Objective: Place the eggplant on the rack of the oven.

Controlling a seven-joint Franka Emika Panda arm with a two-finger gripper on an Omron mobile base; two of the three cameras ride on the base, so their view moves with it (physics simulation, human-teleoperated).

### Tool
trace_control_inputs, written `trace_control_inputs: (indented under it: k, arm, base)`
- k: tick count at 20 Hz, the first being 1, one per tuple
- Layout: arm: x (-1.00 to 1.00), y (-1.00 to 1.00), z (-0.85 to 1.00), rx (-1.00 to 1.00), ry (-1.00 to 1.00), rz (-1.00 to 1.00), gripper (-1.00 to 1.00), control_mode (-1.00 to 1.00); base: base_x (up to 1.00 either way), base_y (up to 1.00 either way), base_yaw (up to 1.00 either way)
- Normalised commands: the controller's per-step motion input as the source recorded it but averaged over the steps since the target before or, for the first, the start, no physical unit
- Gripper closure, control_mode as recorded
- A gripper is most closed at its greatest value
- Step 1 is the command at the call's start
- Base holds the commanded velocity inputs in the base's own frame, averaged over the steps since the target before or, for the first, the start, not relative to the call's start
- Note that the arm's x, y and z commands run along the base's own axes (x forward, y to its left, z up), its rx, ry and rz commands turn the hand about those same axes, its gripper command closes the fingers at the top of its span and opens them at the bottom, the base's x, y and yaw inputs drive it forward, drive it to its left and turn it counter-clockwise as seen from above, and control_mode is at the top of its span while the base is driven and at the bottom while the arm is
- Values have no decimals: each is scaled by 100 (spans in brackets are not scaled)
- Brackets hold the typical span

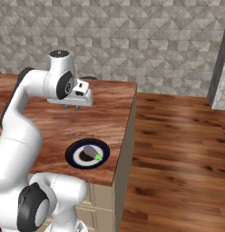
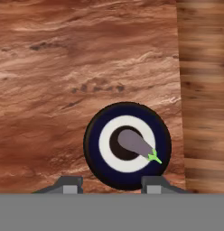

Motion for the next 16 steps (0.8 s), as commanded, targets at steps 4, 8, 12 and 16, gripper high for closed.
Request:
trace_control_inputs:
  k: [4, 8, 12, 16]
  arm:
    - [1, 1, -10, 0, -1, 0, -100, -100]
    - [0, 0, -41, 1, 0, 0, -100, -100]
    - [1, -2, -86, -3, 3, 8, -100, -100]
    - [11, -26, -82, -9, -3, 14, -100, -100]
  base:
    - [0, 0, 0]
    - [0, 0, 0]
    - [0, 0, 0]
    - [0, 0, 0]
